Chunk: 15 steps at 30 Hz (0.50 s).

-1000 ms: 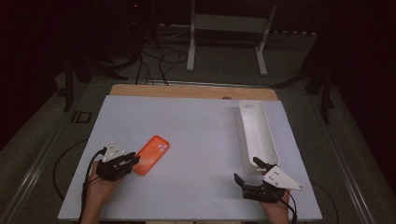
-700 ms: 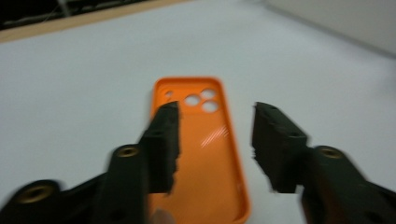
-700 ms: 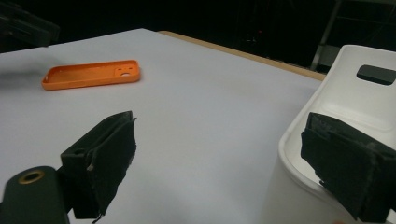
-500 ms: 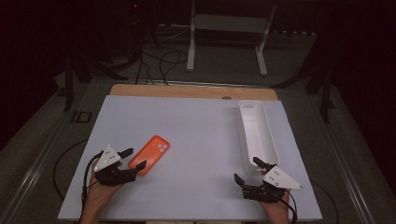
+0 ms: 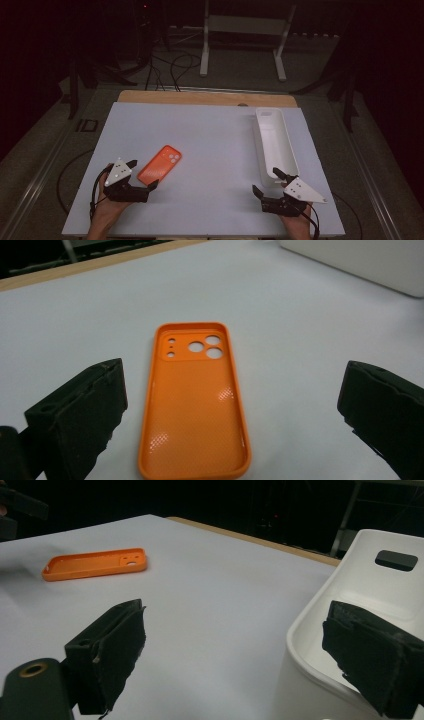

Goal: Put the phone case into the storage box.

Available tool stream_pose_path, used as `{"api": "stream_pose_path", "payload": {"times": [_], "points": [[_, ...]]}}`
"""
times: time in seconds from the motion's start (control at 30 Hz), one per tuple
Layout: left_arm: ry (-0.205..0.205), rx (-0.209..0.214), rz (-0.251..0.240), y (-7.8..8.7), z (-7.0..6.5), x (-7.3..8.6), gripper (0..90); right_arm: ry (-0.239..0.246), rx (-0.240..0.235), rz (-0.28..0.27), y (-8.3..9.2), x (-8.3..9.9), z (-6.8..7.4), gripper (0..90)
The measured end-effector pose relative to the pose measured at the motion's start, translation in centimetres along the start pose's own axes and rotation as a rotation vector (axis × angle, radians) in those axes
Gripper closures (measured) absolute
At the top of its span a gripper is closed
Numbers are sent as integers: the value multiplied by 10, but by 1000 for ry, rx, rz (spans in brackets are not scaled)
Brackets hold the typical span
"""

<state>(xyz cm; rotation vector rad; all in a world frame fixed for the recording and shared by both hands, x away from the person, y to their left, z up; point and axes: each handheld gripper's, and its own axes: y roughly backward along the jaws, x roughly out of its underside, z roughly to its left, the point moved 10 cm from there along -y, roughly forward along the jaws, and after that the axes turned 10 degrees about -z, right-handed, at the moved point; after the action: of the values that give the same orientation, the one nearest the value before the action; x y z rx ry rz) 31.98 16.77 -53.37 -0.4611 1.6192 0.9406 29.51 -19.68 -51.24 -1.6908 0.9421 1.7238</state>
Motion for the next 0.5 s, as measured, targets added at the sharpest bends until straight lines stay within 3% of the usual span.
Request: {"api": "stream_pose_path", "payload": {"times": [0.5], "points": [[23,-10,19,-1,5,-1,0,-3,5,6,0,1,-3,100]]}}
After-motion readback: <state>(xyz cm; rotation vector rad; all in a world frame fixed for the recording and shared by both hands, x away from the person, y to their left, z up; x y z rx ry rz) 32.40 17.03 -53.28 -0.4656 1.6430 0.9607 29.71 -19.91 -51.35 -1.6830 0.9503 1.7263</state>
